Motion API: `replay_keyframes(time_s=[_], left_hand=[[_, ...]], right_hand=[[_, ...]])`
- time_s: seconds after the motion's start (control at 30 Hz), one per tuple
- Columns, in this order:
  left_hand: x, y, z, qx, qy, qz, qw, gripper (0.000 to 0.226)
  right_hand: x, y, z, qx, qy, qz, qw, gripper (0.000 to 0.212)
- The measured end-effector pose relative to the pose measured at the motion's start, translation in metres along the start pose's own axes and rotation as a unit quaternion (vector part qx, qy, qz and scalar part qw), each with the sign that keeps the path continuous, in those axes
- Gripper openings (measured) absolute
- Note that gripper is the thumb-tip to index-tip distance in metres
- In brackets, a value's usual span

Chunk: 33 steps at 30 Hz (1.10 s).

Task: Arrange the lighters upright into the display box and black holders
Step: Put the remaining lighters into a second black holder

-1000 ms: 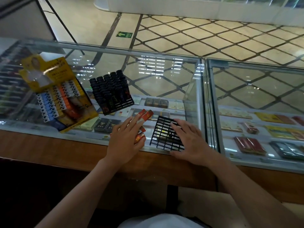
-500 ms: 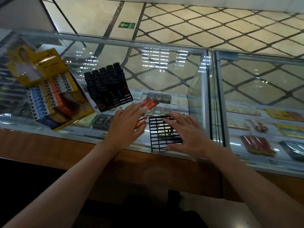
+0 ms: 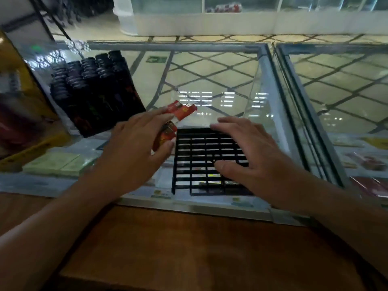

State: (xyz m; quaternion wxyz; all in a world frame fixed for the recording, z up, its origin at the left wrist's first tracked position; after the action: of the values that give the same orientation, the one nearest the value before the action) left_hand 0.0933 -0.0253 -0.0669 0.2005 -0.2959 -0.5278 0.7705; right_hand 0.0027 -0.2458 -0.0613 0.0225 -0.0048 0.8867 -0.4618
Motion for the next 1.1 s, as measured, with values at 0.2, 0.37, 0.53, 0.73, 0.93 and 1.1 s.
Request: replay_keyframes(time_s=[0.2, 0.37, 0.53, 0.73, 0.93, 1.1], left_hand=[[0.008, 0.0, 0.002, -0.001, 0.02, -0.013, 1.0, 0.066], [0.006, -0.001, 0.0, 0.029, 0.022, -0.008, 0.999, 0.048], [-0.003, 0.0, 0.0, 0.014, 0.023, -0.003, 1.0, 0.04], [-0.018, 0.002, 0.009, -0.042, 0.003, 0.012, 0.999, 0.037], [-0.041, -0.012, 0.008, 0.016, 0.032, -0.079, 0.996, 0.035], [-0.045, -0.004, 0.001, 0.007, 0.076, -0.042, 0.996, 0.037]], right_hand=[[-0.002, 0.005, 0.006, 0.006, -0.022, 0.016, 1.0, 0.063], [-0.009, 0.007, 0.005, -0.018, 0.011, 0.024, 1.0, 0.06], [-0.01, 0.01, 0.0, 0.051, 0.014, 0.044, 0.998, 0.056], [-0.005, 0.005, -0.009, -0.01, 0.07, 0.048, 0.996, 0.06], [-0.033, -0.021, -0.016, -0.029, 0.134, -0.018, 0.99, 0.034], [-0.071, -0.014, -0.018, -0.058, 0.049, 0.069, 0.995, 0.024]])
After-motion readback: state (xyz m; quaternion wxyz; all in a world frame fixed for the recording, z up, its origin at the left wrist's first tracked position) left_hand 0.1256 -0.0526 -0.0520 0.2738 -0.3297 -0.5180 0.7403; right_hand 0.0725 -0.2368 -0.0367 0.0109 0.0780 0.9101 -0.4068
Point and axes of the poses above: each hand's wrist, its own x-axis away from the middle knuckle, its own y-axis out of the palm, z = x × y, the point moved 2 cm from there along -x, towards the middle knuckle, and after that the axes turned 8 degrees about y, right-handed, at the moved point
